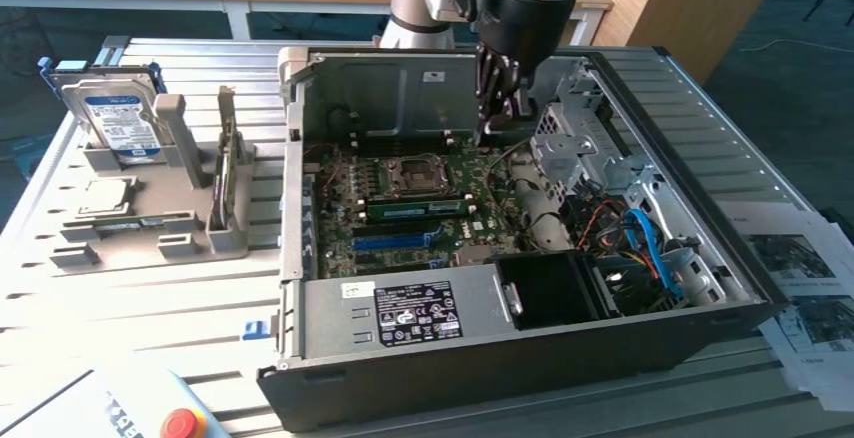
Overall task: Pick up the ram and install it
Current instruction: 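Press down the ram until it locks into place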
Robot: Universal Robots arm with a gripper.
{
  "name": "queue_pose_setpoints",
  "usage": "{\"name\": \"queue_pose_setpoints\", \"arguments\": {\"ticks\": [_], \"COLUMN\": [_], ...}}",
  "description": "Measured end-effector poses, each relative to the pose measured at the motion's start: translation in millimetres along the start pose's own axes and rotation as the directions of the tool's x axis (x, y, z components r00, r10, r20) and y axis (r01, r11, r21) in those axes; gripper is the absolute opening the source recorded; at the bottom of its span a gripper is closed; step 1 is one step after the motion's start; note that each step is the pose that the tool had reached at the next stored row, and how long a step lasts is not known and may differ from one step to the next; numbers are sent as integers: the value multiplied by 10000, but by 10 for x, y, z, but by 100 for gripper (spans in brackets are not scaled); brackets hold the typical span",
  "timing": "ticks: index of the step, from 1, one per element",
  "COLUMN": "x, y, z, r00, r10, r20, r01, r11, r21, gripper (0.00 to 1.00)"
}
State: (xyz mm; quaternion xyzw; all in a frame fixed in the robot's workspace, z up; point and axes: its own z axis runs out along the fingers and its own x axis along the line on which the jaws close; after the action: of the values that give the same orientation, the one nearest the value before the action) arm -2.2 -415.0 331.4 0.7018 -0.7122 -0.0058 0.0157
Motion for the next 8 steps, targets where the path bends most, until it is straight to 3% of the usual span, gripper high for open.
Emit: {"name": "queue_pose_setpoints", "arguments": {"ticks": [8], "x": [-2], "y": [-3], "z": [102], "r00": [10000], "r10": [0], "r20": [0], "r01": [0], "r11": [10000], "r21": [13], "gripper": [10]}}
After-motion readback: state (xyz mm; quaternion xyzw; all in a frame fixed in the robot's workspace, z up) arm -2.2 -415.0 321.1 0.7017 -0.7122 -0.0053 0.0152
